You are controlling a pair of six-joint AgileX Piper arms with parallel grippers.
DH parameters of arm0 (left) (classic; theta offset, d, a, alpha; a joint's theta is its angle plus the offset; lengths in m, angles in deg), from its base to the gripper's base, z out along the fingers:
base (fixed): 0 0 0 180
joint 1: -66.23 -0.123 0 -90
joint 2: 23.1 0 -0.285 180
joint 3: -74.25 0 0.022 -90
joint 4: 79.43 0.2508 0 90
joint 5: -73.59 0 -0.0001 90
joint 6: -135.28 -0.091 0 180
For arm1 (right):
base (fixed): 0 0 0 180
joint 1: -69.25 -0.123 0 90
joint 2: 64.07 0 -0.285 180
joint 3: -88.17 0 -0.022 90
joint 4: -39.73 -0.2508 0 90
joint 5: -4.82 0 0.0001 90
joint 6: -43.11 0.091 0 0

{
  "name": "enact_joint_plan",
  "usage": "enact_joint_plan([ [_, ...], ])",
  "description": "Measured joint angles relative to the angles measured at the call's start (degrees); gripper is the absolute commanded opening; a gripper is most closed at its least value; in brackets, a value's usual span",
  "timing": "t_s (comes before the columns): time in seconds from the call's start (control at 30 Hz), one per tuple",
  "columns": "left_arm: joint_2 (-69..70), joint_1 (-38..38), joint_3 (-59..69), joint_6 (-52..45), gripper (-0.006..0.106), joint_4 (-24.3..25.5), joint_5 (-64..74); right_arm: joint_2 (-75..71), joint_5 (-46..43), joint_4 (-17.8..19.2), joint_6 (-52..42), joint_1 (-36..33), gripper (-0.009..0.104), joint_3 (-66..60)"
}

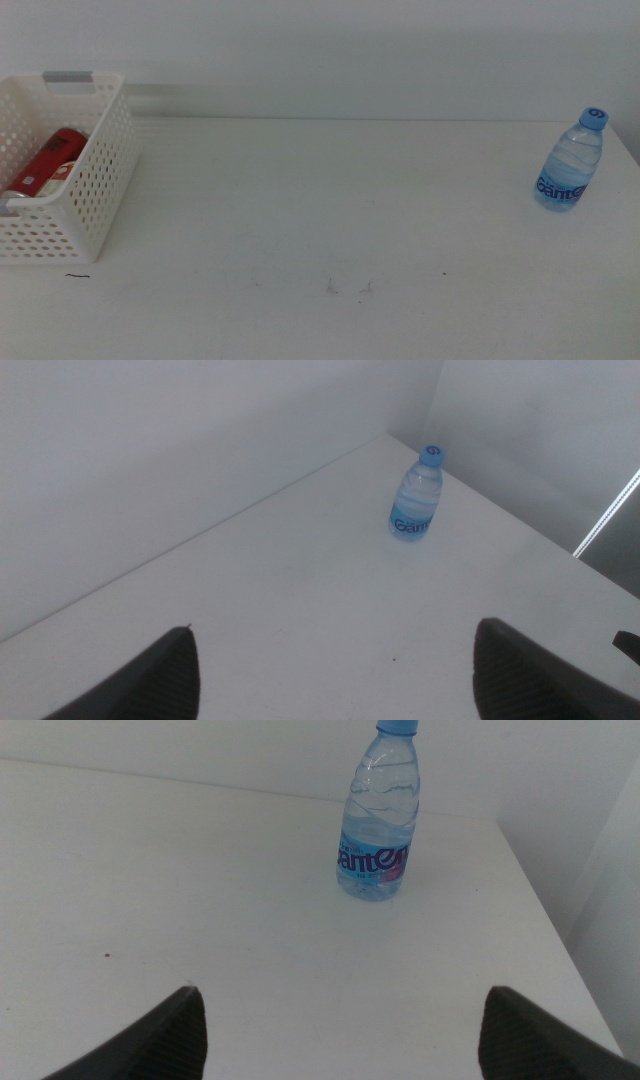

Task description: Use arms to grab the bottles and put them into the dustbin to the left of the table.

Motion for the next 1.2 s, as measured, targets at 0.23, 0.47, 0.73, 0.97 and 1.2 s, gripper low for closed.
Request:
enact_joint_plan([
  [0.23,0.0,0.0,0.0,0.0,0.094,0.0,-0.1,2.9,0.8,-3.9,0.0,0.0,0.087,4.2],
  [0.47,0.0,0.0,0.0,0.0,0.094,0.0,-0.1,20.8,0.0,-4.5,0.0,0.0,0.087,19.7],
  [0.73,0.0,0.0,0.0,0.0,0.094,0.0,-0.1,45.3,-9.8,-4.5,0.0,0.0,0.087,29.4],
  [0.97,0.0,0.0,0.0,0.0,0.094,0.0,-0.1,68.7,-32.0,-5.1,1.1,0.0,0.087,29.3],
  [1.2,0.0,0.0,0.0,0.0,0.094,0.0,-0.1,86.8,-41.6,-6.4,1.7,0.0,0.087,29.2],
])
